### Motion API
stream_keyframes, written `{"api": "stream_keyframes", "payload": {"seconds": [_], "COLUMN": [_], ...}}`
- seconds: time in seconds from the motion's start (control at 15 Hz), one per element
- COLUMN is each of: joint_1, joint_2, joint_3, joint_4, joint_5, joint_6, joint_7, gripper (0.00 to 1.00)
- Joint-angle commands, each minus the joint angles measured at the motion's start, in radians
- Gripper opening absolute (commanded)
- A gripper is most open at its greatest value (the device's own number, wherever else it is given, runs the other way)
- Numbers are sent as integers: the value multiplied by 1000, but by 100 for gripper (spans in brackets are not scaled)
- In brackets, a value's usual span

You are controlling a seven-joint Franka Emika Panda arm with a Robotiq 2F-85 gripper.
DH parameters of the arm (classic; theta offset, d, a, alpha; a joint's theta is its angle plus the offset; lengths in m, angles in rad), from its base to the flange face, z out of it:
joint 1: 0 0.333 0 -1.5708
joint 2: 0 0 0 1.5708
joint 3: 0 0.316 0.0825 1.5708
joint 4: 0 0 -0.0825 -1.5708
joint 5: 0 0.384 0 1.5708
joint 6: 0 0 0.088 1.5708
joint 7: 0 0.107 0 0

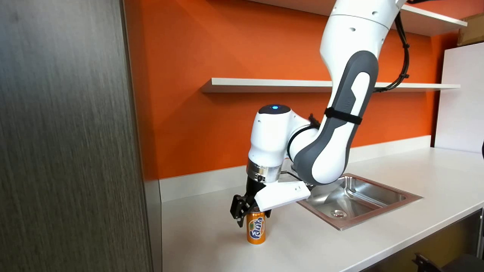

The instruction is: Put the can on the stand

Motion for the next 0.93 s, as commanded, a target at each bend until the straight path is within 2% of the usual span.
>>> {"api": "stream_keyframes", "payload": {"seconds": [0.0,0.2,0.33,0.6,0.87], "joint_1": [21,23,24,14,-19], "joint_2": [23,29,30,14,-76], "joint_3": [-26,-37,-46,-66,-105], "joint_4": [30,35,37,29,-35], "joint_5": [-52,-60,-66,-62,-37], "joint_6": [3,3,4,5,14], "joint_7": [60,67,72,73,44], "gripper": [74,49,38,38,38]}}
